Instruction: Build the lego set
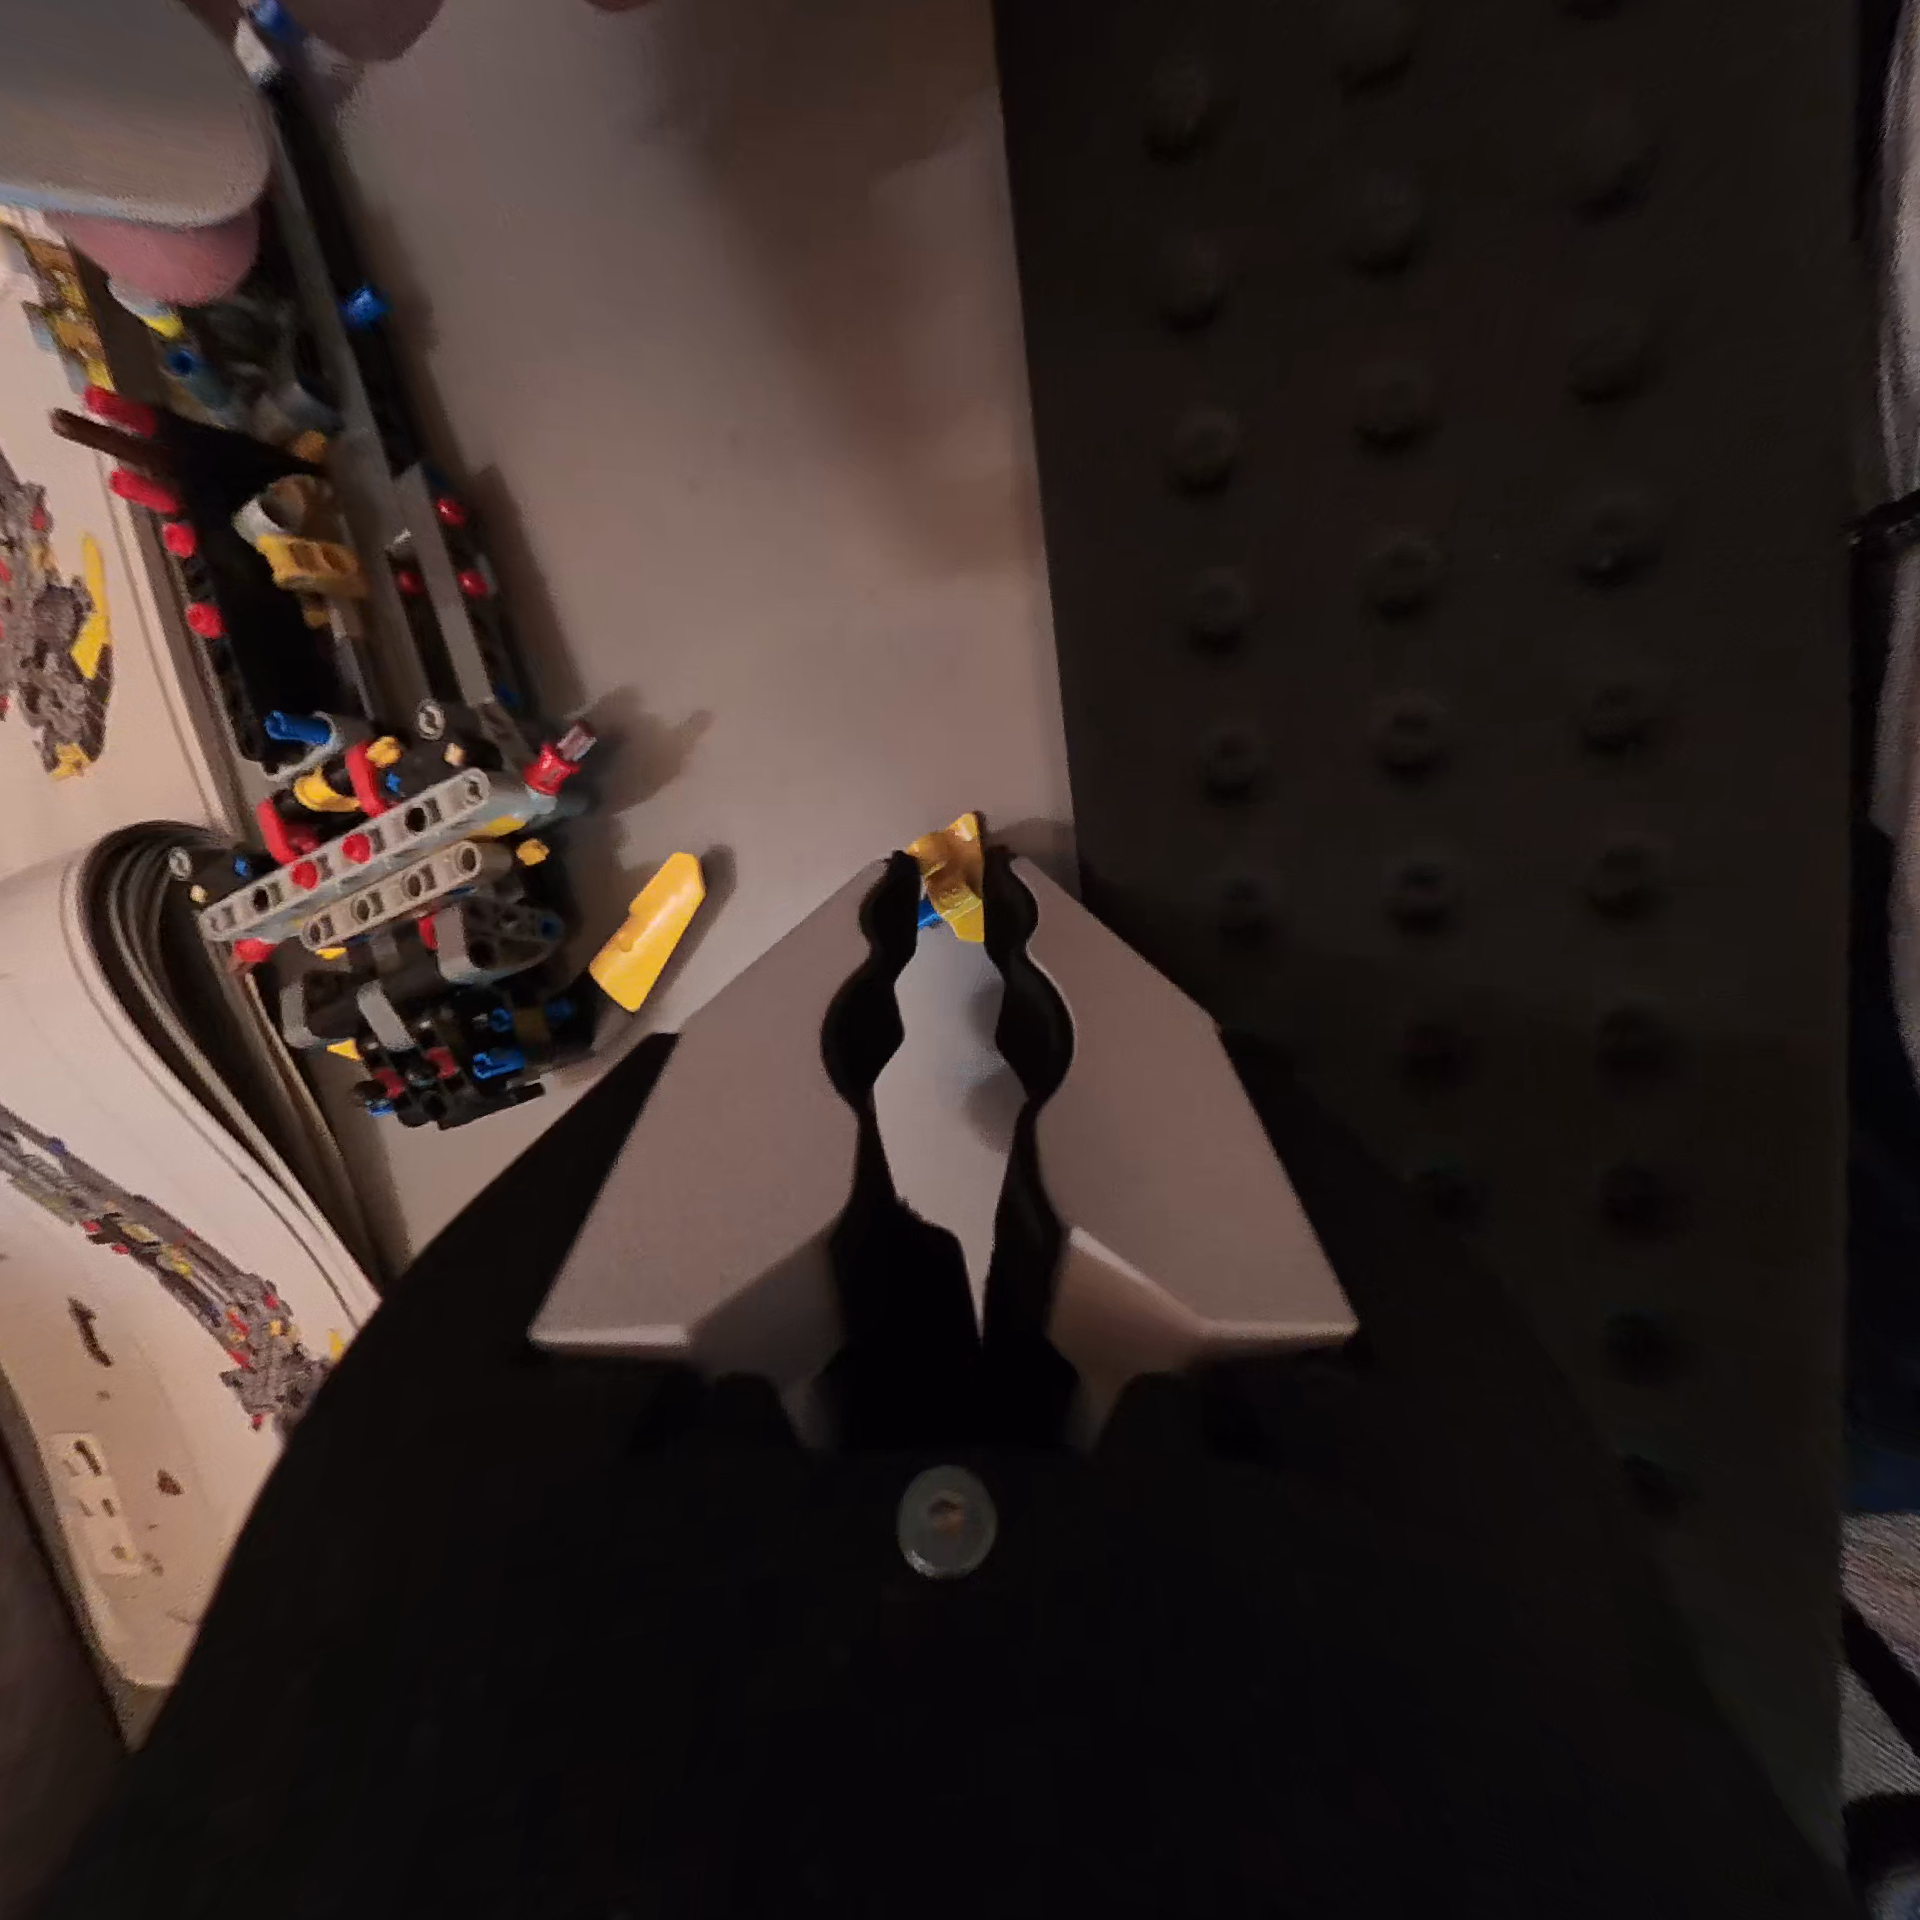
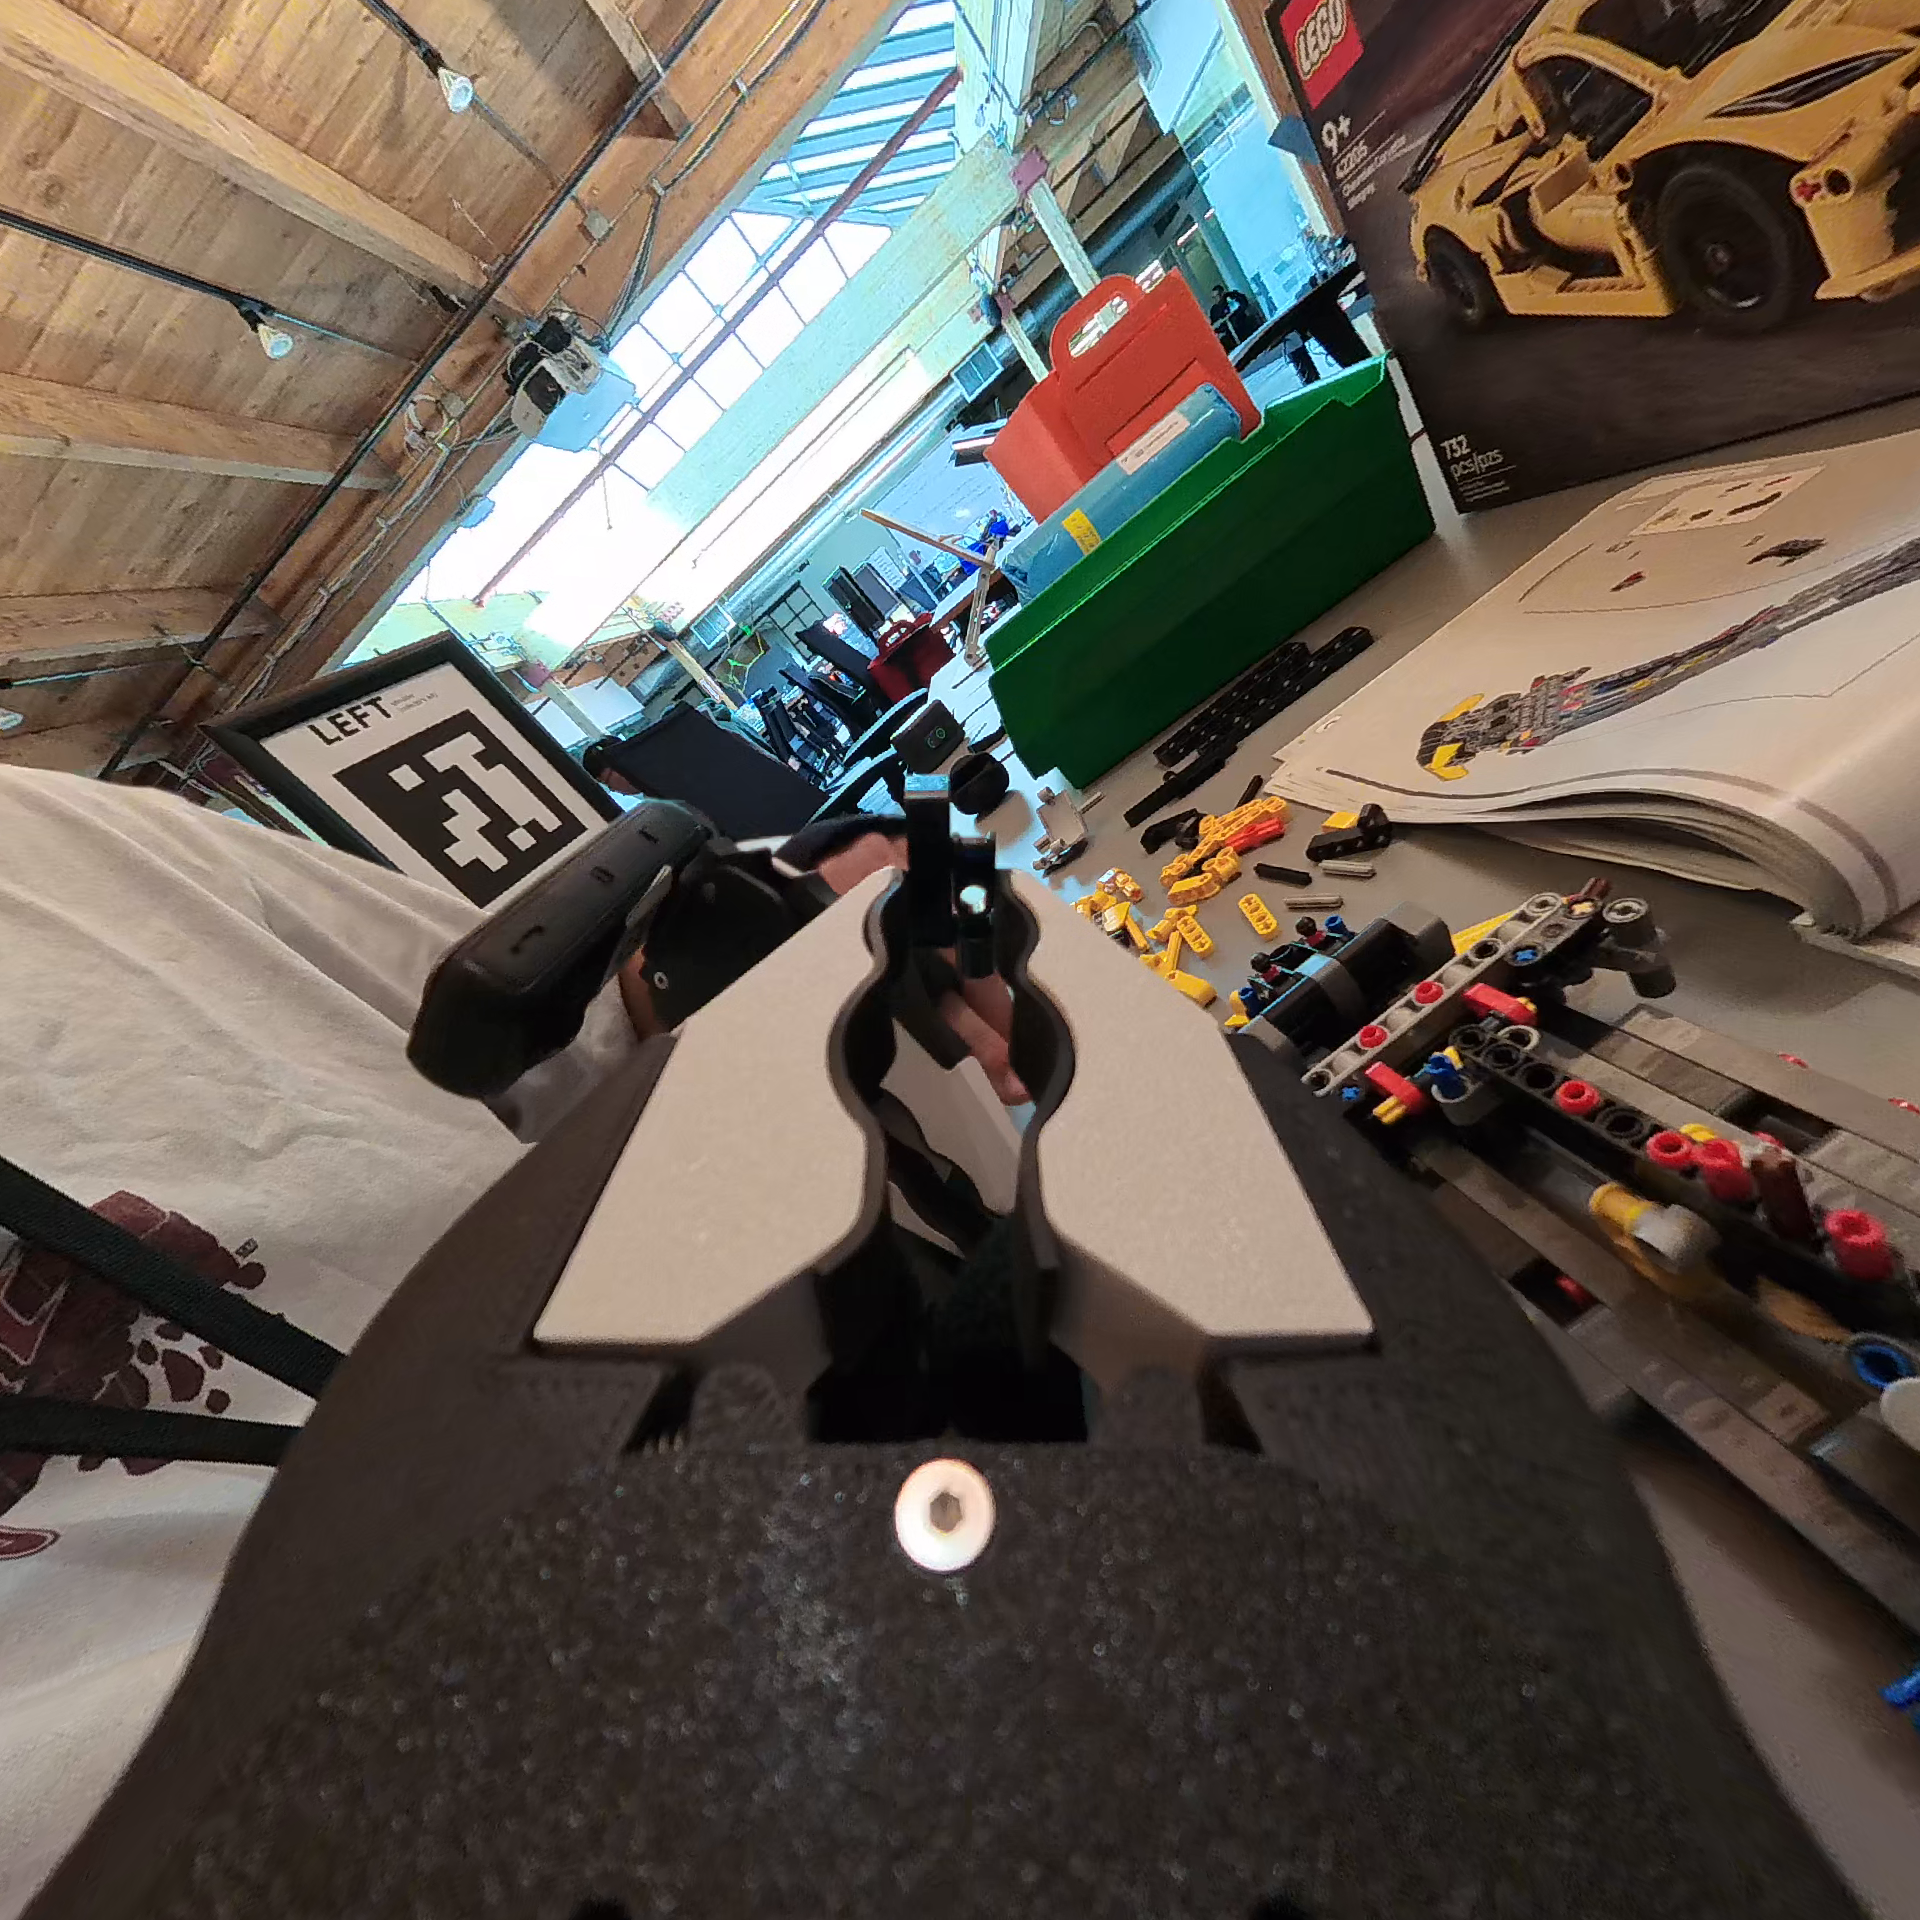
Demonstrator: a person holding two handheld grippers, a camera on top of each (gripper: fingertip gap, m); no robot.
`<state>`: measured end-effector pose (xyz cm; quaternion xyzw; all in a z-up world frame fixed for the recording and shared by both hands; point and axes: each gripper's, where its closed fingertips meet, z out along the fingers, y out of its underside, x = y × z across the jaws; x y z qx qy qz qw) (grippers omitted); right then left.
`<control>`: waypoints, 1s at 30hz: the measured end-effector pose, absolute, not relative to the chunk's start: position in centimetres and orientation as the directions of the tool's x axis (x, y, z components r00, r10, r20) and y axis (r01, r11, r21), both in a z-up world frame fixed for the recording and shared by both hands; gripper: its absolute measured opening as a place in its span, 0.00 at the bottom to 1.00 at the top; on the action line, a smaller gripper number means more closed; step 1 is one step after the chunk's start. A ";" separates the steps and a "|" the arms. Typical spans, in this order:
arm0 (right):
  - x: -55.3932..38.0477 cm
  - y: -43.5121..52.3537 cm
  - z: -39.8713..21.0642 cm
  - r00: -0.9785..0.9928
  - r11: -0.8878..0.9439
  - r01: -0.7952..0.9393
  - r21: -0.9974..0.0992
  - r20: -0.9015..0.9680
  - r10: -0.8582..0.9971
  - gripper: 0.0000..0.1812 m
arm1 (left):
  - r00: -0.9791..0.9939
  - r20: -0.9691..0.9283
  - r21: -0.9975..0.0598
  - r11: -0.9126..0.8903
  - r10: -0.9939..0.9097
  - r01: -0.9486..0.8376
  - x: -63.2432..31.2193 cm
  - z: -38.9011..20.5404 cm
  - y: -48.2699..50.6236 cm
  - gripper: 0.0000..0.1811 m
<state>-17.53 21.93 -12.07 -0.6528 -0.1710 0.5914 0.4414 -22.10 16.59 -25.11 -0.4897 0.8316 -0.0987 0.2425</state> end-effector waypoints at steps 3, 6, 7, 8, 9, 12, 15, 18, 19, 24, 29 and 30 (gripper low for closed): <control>-17.4 21.9 -12.1 0.244 -0.551 -0.302 -0.778 -0.622 0.744 0.08 | -0.374 -0.282 -0.417 0.464 -0.883 -0.782 -22.2 -24.8 16.8 0.03; -17.3 21.9 -11.9 0.232 -0.555 -0.312 -0.771 -0.628 0.743 0.08 | -0.351 -0.284 -0.439 0.447 -0.892 -0.779 -22.4 -24.8 16.8 0.03; -17.3 21.9 -11.9 0.226 -0.558 -0.313 -0.769 -0.631 0.742 0.08 | -0.343 -0.283 -0.444 0.439 -0.896 -0.781 -22.4 -24.9 16.9 0.03; -17.4 21.9 -11.9 0.222 -0.561 -0.313 -0.766 -0.633 0.741 0.08 | -0.331 -0.287 -0.459 0.432 -0.899 -0.776 -22.4 -24.8 17.0 0.01; -17.4 21.8 -11.9 0.219 -0.563 -0.312 -0.765 -0.635 0.741 0.08 | -0.312 -0.288 -0.498 0.419 -0.906 -0.759 -22.1 -24.5 17.1 0.00; -17.2 21.9 -11.7 0.224 -0.554 -0.321 -0.768 -0.630 0.743 0.08 | -0.176 -0.166 -0.756 0.240 -0.970 -0.609 -20.4 -20.8 17.6 0.00; -16.2 22.4 -11.2 0.219 -0.544 -0.378 -0.749 -0.644 0.733 0.08 | -0.084 0.129 -0.934 -0.092 -0.988 -0.344 -20.0 -16.0 19.2 0.00; -15.6 22.9 -11.4 0.220 -0.565 -0.402 -0.721 -0.675 0.704 0.08 | -0.096 0.142 -0.925 -0.098 -0.985 -0.367 -21.3 -16.2 19.4 0.00; -15.6 22.9 -11.5 0.218 -0.568 -0.404 -0.717 -0.679 0.701 0.08 | -0.125 0.073 -0.911 -0.016 -0.989 -0.412 -21.8 -16.8 18.8 0.00; -16.2 22.7 -11.7 0.212 -0.580 -0.379 -0.722 -0.677 0.705 0.08 | -0.104 -0.086 -0.718 0.134 -0.991 -0.683 -22.4 -21.7 18.7 0.09; -15.9 22.7 -11.6 0.219 -0.574 -0.387 -0.722 -0.676 0.703 0.08 | -0.092 -0.006 -0.686 0.071 -0.996 -0.724 -22.0 -23.8 17.5 0.16; -15.9 22.7 -11.6 0.211 -0.578 -0.391 -0.717 -0.680 0.702 0.08 | -0.078 -0.009 -0.678 0.063 -0.997 -0.733 -22.0 -24.0 17.6 0.18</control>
